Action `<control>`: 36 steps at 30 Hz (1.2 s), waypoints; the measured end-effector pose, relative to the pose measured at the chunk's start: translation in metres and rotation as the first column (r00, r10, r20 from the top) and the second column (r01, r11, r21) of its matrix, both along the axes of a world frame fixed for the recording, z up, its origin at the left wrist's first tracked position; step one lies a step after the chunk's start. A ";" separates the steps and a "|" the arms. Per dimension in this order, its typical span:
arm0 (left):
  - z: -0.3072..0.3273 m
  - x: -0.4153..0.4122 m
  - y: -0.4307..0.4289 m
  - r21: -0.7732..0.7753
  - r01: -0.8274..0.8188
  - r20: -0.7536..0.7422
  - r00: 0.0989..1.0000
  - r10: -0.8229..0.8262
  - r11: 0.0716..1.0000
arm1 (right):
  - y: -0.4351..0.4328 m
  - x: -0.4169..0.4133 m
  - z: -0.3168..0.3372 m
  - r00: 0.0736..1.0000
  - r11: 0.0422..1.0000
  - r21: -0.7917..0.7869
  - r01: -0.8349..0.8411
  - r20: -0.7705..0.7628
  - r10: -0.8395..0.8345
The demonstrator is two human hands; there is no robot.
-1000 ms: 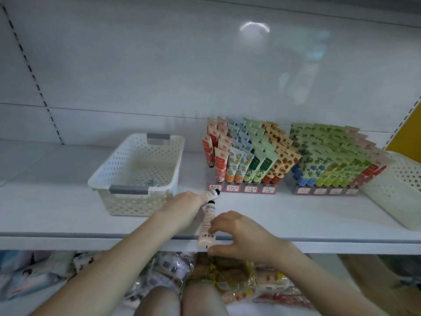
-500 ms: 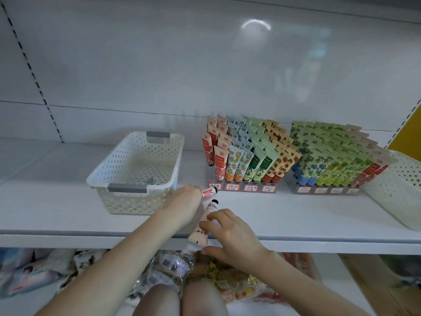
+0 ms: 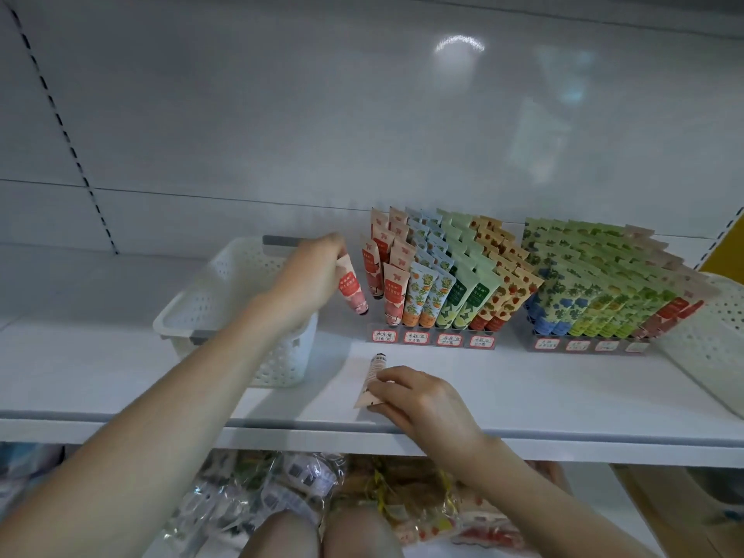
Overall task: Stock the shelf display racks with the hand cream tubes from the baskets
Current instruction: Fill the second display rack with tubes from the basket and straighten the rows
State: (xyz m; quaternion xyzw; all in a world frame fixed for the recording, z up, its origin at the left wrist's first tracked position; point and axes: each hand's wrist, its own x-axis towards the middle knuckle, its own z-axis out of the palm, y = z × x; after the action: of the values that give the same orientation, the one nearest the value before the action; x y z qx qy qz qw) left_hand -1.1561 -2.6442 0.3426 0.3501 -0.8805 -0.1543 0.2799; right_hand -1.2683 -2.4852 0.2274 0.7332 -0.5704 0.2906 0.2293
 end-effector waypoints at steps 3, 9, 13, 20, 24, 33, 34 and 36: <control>0.000 -0.009 -0.009 0.015 0.040 -0.051 0.998 -0.039 0.999 | -0.005 -0.003 0.003 0.996 0.999 -0.024 -0.021 0.081 0.023; -0.004 -0.029 -0.015 0.062 0.117 -0.079 0.991 -0.112 0.991 | -0.009 -0.008 0.007 0.992 0.999 -0.031 -0.039 0.123 0.042; -0.001 -0.033 -0.017 0.059 0.161 -0.041 0.986 -0.159 0.985 | -0.011 -0.009 0.008 0.990 0.998 -0.045 -0.052 0.125 0.057; -0.002 -0.040 -0.023 0.024 0.225 0.058 0.972 -0.226 0.974 | -0.017 -0.010 0.007 0.984 0.997 -0.037 -0.061 0.168 0.066; 0.002 -0.044 -0.028 -0.005 0.221 0.118 0.969 -0.219 0.975 | -0.019 -0.010 0.009 0.972 0.999 0.005 -0.050 0.232 0.047; -0.001 -0.040 -0.027 -0.113 0.205 0.140 0.972 -0.188 0.972 | -0.019 -0.008 0.014 0.944 0.995 0.078 -0.055 0.328 0.027; -0.001 -0.040 -0.027 -0.114 0.209 0.141 0.971 -0.192 0.971 | -0.019 -0.008 0.016 0.945 0.995 0.075 -0.059 0.326 0.031; -0.001 -0.038 -0.027 -0.104 0.217 0.130 0.970 -0.203 0.970 | -0.019 -0.008 0.020 0.955 0.997 0.059 -0.051 0.294 0.031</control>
State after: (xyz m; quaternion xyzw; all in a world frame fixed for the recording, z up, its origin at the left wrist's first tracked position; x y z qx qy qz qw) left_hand -1.1943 -2.6707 0.3414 0.2460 -0.9353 -0.1099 0.2295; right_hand -1.2765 -2.5044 0.2475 0.7010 -0.5920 0.3815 0.1118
